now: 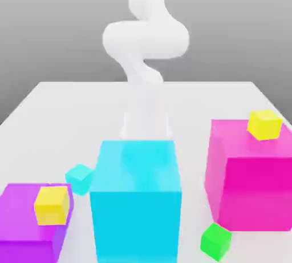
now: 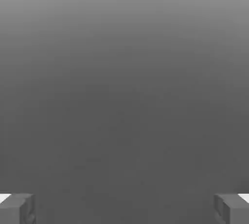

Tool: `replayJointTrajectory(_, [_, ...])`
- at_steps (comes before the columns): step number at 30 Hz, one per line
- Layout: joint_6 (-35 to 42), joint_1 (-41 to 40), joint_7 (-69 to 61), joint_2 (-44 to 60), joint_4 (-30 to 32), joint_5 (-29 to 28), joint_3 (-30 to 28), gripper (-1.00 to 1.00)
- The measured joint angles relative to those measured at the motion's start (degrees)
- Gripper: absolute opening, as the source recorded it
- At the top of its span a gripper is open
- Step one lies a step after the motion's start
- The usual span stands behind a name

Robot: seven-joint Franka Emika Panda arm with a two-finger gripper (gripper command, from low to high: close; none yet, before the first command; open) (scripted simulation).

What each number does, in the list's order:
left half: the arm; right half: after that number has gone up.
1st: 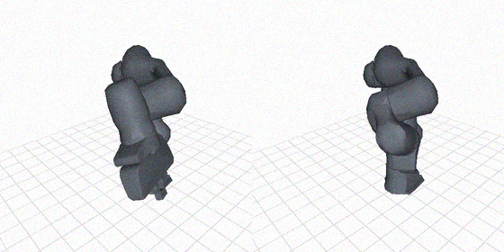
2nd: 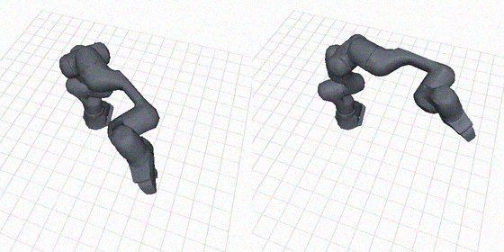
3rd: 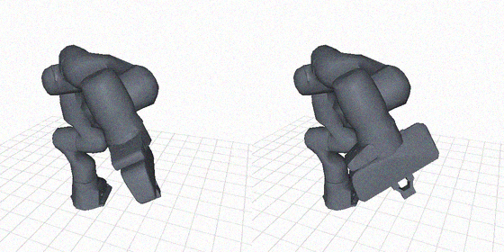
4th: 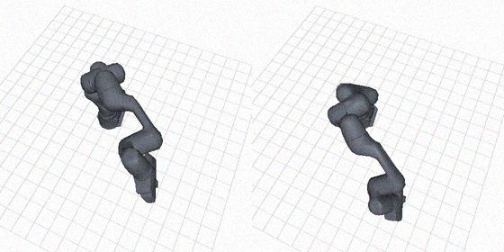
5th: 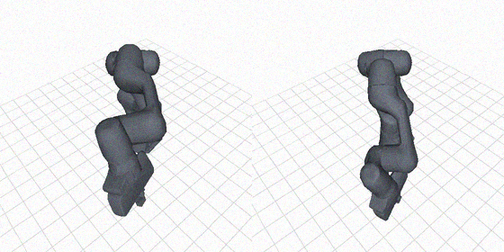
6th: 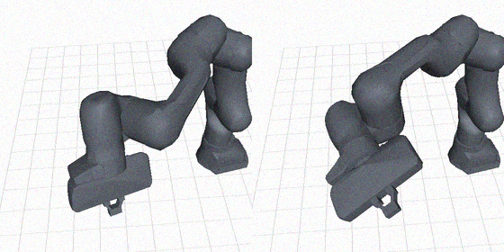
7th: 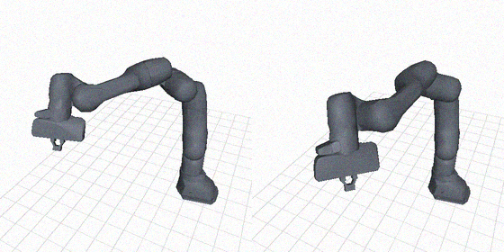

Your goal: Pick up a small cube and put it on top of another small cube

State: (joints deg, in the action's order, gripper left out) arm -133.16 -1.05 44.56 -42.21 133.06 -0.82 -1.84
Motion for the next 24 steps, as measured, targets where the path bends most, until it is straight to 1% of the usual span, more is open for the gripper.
replayJointTrajectory(7, [-9.6, -6.2, 0.4, 12.6, 11.4, -3.2, -4.9, 0.00])
replayJointTrajectory(13, [-18.3, -11.7, 0.3, 23.3, 22.0, -4.8, -10.0, 0.00])
replayJointTrajectory(17, [-25.5, -15.3, 0.0, 31.8, 30.4, -4.9, -14.0, 0.00])
replayJointTrajectory(19, [-29.8, -17.2, 1.3, 35.3, 35.3, -4.9, -14.9, 0.00])
replayJointTrajectory(22, [-34.3, -17.9, 3.9, 39.6, 36.7, -6.6, -14.9, 0.00])
replayJointTrajectory(24, [-37.2, -17.8, 3.7, 43.1, 36.4, -5.9, -14.6, 0.00])
